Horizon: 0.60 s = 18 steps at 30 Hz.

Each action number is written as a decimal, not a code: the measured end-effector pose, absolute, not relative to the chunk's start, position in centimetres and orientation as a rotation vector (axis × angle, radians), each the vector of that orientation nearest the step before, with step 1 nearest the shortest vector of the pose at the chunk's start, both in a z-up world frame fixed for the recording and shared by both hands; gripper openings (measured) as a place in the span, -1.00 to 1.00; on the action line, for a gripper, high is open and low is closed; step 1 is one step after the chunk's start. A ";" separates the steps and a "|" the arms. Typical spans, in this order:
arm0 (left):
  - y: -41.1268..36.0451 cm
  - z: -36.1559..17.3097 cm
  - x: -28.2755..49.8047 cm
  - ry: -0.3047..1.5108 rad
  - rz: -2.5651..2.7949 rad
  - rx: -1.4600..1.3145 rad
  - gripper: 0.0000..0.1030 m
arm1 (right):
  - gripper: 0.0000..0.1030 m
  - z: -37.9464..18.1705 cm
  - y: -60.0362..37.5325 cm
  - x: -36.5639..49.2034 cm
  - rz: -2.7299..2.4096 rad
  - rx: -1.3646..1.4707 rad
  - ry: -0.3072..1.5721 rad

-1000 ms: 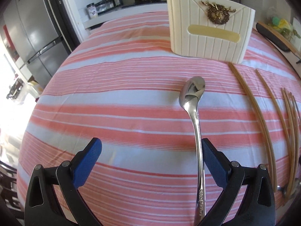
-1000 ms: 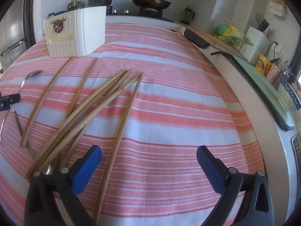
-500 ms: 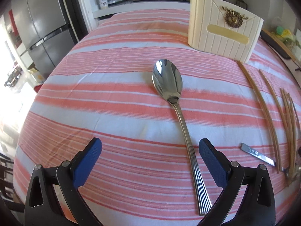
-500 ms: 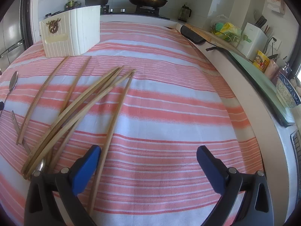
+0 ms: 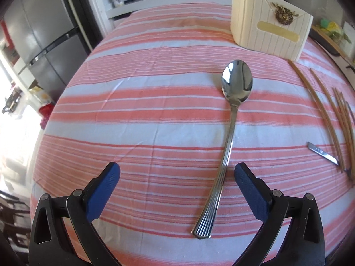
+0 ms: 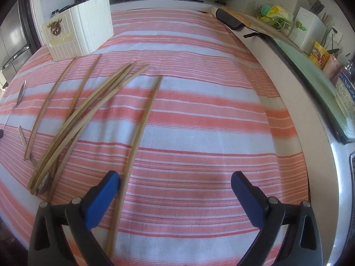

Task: Organize utensils
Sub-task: 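Lower the left gripper to the steel spoon and close on its handle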

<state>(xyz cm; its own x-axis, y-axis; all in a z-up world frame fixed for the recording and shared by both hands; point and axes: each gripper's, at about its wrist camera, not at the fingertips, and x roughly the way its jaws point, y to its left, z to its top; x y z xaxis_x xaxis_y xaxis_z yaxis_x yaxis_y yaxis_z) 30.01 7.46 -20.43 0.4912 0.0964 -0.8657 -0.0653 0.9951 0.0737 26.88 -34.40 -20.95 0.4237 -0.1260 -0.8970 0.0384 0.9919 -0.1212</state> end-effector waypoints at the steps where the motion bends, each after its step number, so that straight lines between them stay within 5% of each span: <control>1: 7.4 -20.4 30.6 1.068 0.062 0.029 0.99 | 0.84 -20.9 -34.3 27.1 -0.080 -0.085 1.143; 3: 7.1 -20.5 32.1 1.091 0.022 0.038 0.99 | 0.46 -20.9 -34.4 27.8 -0.024 -0.056 1.179; 7: 5.7 -20.8 34.7 1.112 -0.018 0.120 0.99 | 0.22 -21.0 -34.9 29.4 -0.007 -0.045 1.226; 11: 4.5 -20.6 36.9 1.110 -0.050 0.168 0.99 | -0.27 -20.7 -35.5 31.2 -0.014 -0.006 1.267; 15: 3.8 -20.4 38.3 1.110 -0.079 0.191 0.99 | -0.28 -21.0 -35.3 33.4 0.010 0.035 1.291; 18: 3.8 -20.4 39.5 1.127 -0.097 0.169 0.80 | -0.28 -21.2 -34.6 35.3 -0.003 0.000 1.296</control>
<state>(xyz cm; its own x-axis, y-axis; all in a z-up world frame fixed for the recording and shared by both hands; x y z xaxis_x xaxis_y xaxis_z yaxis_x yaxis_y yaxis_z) 39.55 3.77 -20.38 0.4272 0.0084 -0.9041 0.1622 0.9830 0.0858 35.26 -34.62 -21.20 0.2712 -0.0019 -0.9625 0.0023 1.0000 -0.0013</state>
